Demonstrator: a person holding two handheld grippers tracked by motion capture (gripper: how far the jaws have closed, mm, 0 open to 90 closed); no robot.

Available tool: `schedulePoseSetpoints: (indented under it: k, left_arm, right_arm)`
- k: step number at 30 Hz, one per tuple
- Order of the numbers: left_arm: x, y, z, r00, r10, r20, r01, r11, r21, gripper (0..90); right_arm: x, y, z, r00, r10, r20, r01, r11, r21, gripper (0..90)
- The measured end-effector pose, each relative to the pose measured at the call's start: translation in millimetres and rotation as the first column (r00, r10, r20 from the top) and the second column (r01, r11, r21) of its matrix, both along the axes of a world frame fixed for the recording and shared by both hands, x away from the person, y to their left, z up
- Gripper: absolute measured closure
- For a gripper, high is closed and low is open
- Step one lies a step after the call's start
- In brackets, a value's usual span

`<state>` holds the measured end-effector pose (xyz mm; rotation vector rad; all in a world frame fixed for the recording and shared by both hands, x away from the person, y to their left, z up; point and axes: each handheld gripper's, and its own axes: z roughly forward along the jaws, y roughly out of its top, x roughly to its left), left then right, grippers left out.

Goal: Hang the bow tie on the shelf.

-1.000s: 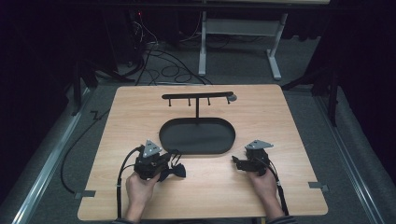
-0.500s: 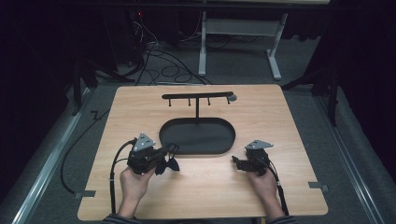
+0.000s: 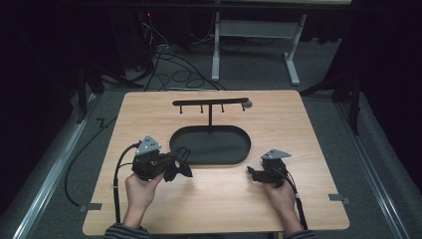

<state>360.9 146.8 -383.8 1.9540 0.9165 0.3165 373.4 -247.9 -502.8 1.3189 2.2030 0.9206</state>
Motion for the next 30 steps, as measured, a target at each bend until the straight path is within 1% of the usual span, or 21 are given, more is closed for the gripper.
schedulePoseSetpoints:
  k: [5,6,9,12,14,15,16,19,20,22,27,28,29,30]
  left_arm:
    - [5.3,3.8,13.8,0.9999,-0.003,0.012,0.003,1.0,-0.007,87.8]
    - [5.3,3.8,13.8,0.9999,-0.003,0.012,0.003,1.0,-0.007,87.8]
    - [9.2,2.6,21.7,0.9996,-0.003,0.028,0.003,0.9998,0.02,87.8]
    - [14.1,1.6,26.7,0.9987,-0.001,0.05,0.0,0.9996,0.03,87.8]
    - [16.5,1.2,28.0,0.9986,0.0,0.054,-0.001,0.9996,0.027,87.8]
    - [19.6,0.8,29.7,0.9985,0.002,0.055,-0.003,0.9998,0.018,87.8]
    - [23.5,0.1,32.0,0.9985,0.001,0.054,-0.001,1.0,-0.003,87.8]
    - [26.2,-1.5,35.0,0.9983,0.0,0.058,0.001,1.0,-0.001,87.8]
    - [27.8,-2.7,37.2,0.998,-0.002,0.063,0.001,0.9999,0.01,87.8]
    - [29.4,-2.9,39.1,0.9979,-0.003,0.065,0.002,1.0,0.007,87.8]
    - [34.0,-3.5,44.2,0.9972,-0.003,0.075,0.003,1.0,-0.004,87.8]
    - [35.1,-3.3,45.6,0.9967,0.001,0.082,0.0,0.9999,-0.017,87.8]
    - [35.1,-3.3,45.6,0.9967,0.001,0.082,0.0,0.9999,-0.017,87.8]
    - [36.6,-2.4,46.8,0.9971,0.006,0.075,-0.003,0.9994,-0.033,87.8]
  right_arm:
    - [0.0,0.0,0.0,1.0,-0.001,0.0,0.001,1.0,0.001,29.4]
    - [0.0,0.0,0.0,1.0,-0.001,0.0,0.001,1.0,0.001,29.4]
    - [0.0,0.0,0.0,1.0,-0.001,0.0,0.001,1.0,0.0,29.4]
    - [0.1,-0.1,0.0,1.0,0.001,0.0,-0.001,1.0,0.001,29.3]
    - [0.0,-0.1,0.0,1.0,0.004,0.0,-0.004,1.0,0.001,29.3]
    - [0.0,-0.1,0.0,1.0,0.004,0.0,-0.004,1.0,0.001,29.3]
    - [0.0,0.0,0.0,1.0,0.004,0.0,-0.004,1.0,0.001,29.3]
    - [0.0,-0.1,0.1,1.0,0.004,-0.001,-0.004,1.0,0.0,29.3]
    - [0.0,-0.1,0.1,1.0,0.005,-0.001,-0.005,1.0,0.0,29.3]
    - [0.0,0.1,0.0,1.0,0.005,0.001,-0.005,1.0,0.0,29.3]
    - [0.0,0.1,0.0,1.0,0.007,0.0,-0.007,1.0,0.0,29.3]
    - [0.0,0.1,0.0,1.0,0.007,0.001,-0.007,1.0,0.0,29.3]
    - [0.0,0.1,0.0,1.0,0.007,0.001,-0.007,1.0,0.0,29.3]
    - [0.0,0.1,0.0,1.0,0.007,0.001,-0.007,1.0,-0.001,29.3]
